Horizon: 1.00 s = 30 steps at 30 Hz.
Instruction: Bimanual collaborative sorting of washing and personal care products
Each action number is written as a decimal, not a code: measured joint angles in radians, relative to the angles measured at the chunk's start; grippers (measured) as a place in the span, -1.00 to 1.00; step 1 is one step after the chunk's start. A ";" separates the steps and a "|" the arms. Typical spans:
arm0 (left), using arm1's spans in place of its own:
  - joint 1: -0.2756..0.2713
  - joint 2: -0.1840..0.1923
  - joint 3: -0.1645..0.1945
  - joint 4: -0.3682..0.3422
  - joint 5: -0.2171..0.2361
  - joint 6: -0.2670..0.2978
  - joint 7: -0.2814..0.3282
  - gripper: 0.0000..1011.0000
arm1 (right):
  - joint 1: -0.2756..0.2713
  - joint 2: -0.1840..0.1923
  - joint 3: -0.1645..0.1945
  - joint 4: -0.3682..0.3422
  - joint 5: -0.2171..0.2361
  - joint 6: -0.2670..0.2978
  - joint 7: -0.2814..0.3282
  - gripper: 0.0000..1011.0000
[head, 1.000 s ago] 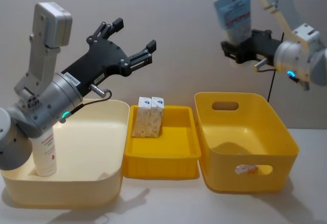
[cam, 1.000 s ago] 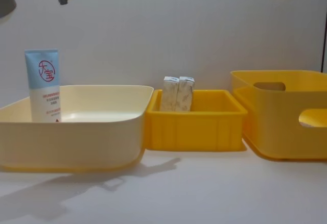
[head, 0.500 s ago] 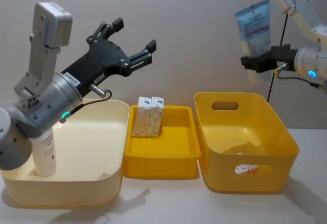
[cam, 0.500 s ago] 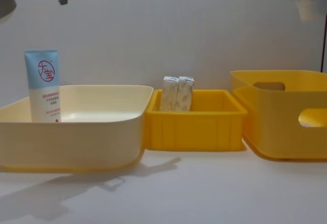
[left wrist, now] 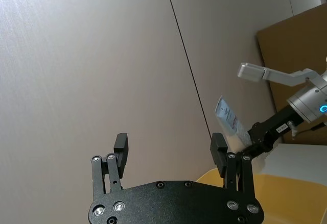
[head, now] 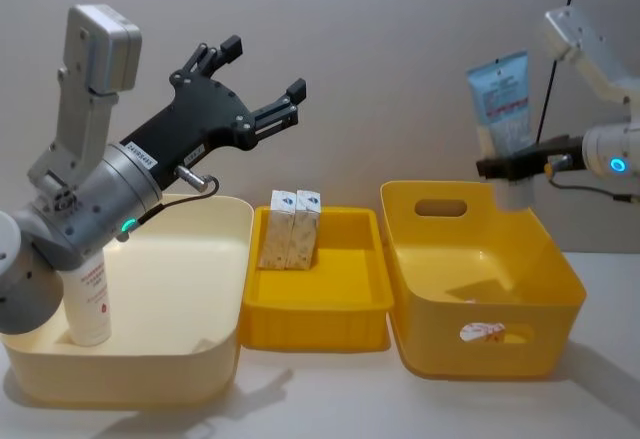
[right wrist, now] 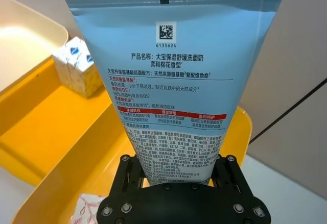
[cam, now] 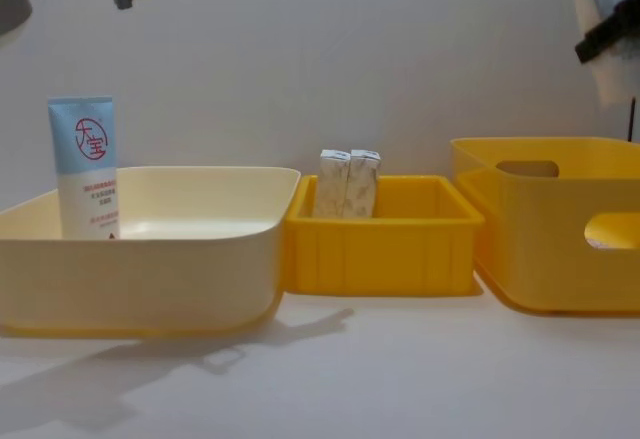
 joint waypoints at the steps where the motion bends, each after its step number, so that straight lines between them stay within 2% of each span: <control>1: 0.000 0.000 0.000 0.000 0.000 0.000 0.000 0.99 | 0.005 -0.002 -0.003 0.014 0.000 0.001 0.005 0.08; 3: 0.000 0.000 0.000 0.000 0.000 0.000 0.000 0.99 | 0.016 -0.005 -0.011 0.042 0.001 0.006 0.021 0.13; 8: 0.000 0.000 0.000 0.000 0.000 0.000 0.000 0.98 | 0.061 -0.025 -0.038 0.164 0.002 0.007 0.073 0.43; 10: 0.000 0.000 0.000 0.000 0.000 0.000 0.000 0.98 | 0.072 -0.030 -0.045 0.191 0.002 0.006 0.086 0.62; 11: 0.000 0.000 0.000 0.000 0.000 0.000 0.000 0.98 | 0.081 -0.035 -0.050 0.217 0.002 0.004 0.096 0.64; 17: 0.000 0.000 0.000 0.000 0.000 0.000 0.000 0.98 | 0.106 -0.046 -0.064 0.282 0.002 -0.001 0.124 0.95; 30: 0.000 0.000 0.000 0.000 0.000 0.000 0.000 0.98 | 0.136 -0.061 -0.081 0.366 0.002 -0.008 0.159 0.98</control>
